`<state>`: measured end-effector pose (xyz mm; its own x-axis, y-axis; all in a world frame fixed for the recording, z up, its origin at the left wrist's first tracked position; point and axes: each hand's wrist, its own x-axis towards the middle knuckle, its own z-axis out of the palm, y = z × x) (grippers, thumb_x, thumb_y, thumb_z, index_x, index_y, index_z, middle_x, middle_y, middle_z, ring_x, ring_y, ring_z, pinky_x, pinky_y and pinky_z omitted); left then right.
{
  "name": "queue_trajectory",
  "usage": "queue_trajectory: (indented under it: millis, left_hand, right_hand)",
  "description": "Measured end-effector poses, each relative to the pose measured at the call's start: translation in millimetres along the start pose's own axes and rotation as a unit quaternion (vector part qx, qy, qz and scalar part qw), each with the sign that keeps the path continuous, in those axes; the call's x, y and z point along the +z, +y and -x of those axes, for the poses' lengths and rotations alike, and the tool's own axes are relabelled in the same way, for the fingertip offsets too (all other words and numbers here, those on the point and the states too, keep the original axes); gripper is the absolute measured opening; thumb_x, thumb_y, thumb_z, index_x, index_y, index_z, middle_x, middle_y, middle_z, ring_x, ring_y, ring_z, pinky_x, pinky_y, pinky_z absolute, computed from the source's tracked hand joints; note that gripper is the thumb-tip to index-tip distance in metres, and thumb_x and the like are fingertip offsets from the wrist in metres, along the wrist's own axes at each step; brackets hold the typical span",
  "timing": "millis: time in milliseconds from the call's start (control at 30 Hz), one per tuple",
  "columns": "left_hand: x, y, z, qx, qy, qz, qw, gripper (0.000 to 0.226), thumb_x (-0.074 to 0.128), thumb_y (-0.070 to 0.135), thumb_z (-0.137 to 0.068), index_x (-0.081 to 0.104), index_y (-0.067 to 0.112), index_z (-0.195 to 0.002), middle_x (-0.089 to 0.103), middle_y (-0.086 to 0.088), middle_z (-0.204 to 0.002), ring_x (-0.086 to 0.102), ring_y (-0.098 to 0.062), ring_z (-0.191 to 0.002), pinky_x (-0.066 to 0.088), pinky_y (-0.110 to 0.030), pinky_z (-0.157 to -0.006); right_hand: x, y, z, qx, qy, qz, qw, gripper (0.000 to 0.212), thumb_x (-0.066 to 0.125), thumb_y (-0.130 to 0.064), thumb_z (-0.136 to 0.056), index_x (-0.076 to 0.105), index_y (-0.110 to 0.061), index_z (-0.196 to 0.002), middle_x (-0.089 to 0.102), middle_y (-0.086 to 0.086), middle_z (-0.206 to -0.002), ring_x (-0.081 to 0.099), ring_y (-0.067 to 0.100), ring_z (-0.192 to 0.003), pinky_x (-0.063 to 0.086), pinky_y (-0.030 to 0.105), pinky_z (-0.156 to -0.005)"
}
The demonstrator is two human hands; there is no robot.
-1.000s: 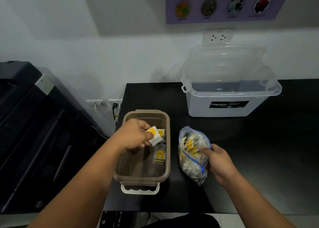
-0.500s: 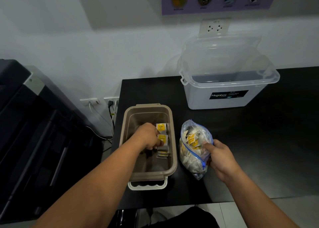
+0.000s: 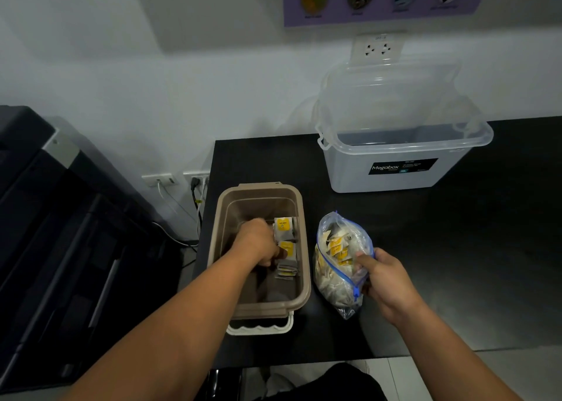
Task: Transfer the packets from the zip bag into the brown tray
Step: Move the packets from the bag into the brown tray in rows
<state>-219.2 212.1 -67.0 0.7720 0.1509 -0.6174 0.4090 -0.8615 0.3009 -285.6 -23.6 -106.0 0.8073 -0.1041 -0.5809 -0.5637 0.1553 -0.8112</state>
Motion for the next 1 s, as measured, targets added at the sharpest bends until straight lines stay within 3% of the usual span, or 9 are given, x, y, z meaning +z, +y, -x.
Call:
queue_trajectory:
  millis: [133, 233, 333, 433, 533, 633, 733, 900, 1000]
  left_hand:
    - [-12, 3, 14, 0.016, 0.039, 0.029, 0.999, 0.029, 0.079, 0.026, -0.084, 0.064, 0.018, -0.108, 0.072, -0.005, -0.093, 0.072, -0.02, -0.087, 0.059, -0.04, -0.087]
    - [-30, 16, 35, 0.07, 0.139, 0.033, 0.987, 0.009, 0.072, 0.024, -0.09, 0.067, 0.023, -0.097, 0.067, 0.002, -0.089, 0.067, -0.015, -0.089, 0.056, -0.036, -0.089]
    - [-42, 41, 60, 0.144, 0.206, 0.085, 0.964, 0.007, 0.069, 0.028, -0.092, 0.062, 0.028, -0.09, 0.066, 0.008, -0.084, 0.065, -0.008, -0.081, 0.055, -0.03, -0.081]
    - [-36, 74, 77, 0.233, 0.163, 0.106, 0.953, 0.004, 0.072, 0.026, -0.091, 0.071, 0.027, -0.094, 0.068, 0.01, -0.082, 0.064, 0.0, -0.078, 0.051, -0.019, -0.073]
    - [-9, 103, 76, 0.273, 0.056, 0.007, 0.96, 0.007, 0.073, 0.022, -0.089, 0.076, 0.024, -0.095, 0.071, 0.009, -0.09, 0.067, -0.004, -0.085, 0.055, -0.025, -0.084]
    - [15, 139, 66, 0.197, -0.048, -0.172, 0.964, 0.022, 0.064, 0.026, -0.095, 0.069, 0.016, -0.115, 0.068, -0.006, -0.119, 0.065, -0.02, -0.108, 0.052, -0.034, -0.097]
    - [26, 168, 62, 0.103, -0.161, -0.283, 0.94, 0.045, 0.054, 0.027, -0.102, 0.047, 0.007, -0.142, 0.052, -0.013, -0.143, 0.051, -0.026, -0.132, 0.04, -0.034, -0.107]
    - [43, 157, 54, 0.143, -0.167, -0.288, 0.932, 0.04, 0.056, 0.028, -0.101, 0.058, 0.012, -0.137, 0.059, -0.01, -0.135, 0.054, -0.024, -0.126, 0.04, -0.032, -0.104]
    - [52, 140, 44, 0.188, -0.064, -0.206, 0.958, 0.024, 0.059, 0.025, -0.097, 0.073, 0.013, -0.113, 0.069, -0.008, -0.113, 0.064, -0.025, -0.11, 0.051, -0.036, -0.095]
  right_hand:
    - [-4, 0, -3, 0.002, -0.012, 0.007, 1.0, 0.014, 0.058, -0.016, -0.104, 0.067, -0.01, -0.113, 0.08, 0.013, -0.1, 0.078, 0.03, -0.09, 0.059, 0.04, -0.069]
    - [-8, 0, -6, 0.004, -0.024, 0.011, 1.0, 0.015, 0.058, -0.016, -0.104, 0.067, -0.011, -0.115, 0.08, 0.011, -0.101, 0.078, 0.03, -0.093, 0.06, 0.043, -0.075]
    - [-12, -1, -9, 0.004, -0.03, 0.026, 0.999, 0.016, 0.057, -0.016, -0.105, 0.067, -0.011, -0.116, 0.08, 0.01, -0.102, 0.078, 0.028, -0.094, 0.062, 0.045, -0.079]
    - [-17, -4, -9, 0.004, -0.039, 0.039, 0.998, 0.015, 0.056, -0.016, -0.105, 0.067, -0.012, -0.115, 0.08, 0.009, -0.101, 0.078, 0.028, -0.094, 0.061, 0.043, -0.076]
    - [-23, -9, -8, -0.002, -0.049, 0.053, 0.997, 0.014, 0.056, -0.015, -0.106, 0.066, -0.01, -0.113, 0.08, 0.012, -0.1, 0.077, 0.031, -0.093, 0.061, 0.044, -0.073]
    - [-30, -14, -9, -0.013, -0.061, 0.069, 0.996, 0.014, 0.056, -0.015, -0.106, 0.065, -0.007, -0.113, 0.078, 0.017, -0.099, 0.076, 0.035, -0.095, 0.062, 0.053, -0.082]
    - [-35, -18, -10, -0.022, -0.069, 0.082, 0.994, 0.012, 0.058, -0.013, -0.105, 0.066, -0.006, -0.109, 0.078, 0.017, -0.095, 0.078, 0.028, -0.086, 0.061, 0.039, -0.071]
    - [-44, -27, -13, -0.019, -0.087, 0.099, 0.991, 0.013, 0.056, -0.012, -0.105, 0.066, -0.005, -0.108, 0.079, 0.013, -0.089, 0.078, 0.023, -0.079, 0.059, 0.03, -0.064]
    - [-48, -30, -17, -0.016, -0.092, 0.106, 0.99, 0.013, 0.056, -0.014, -0.105, 0.067, -0.007, -0.108, 0.079, 0.014, -0.093, 0.078, 0.027, -0.084, 0.063, 0.037, -0.07]
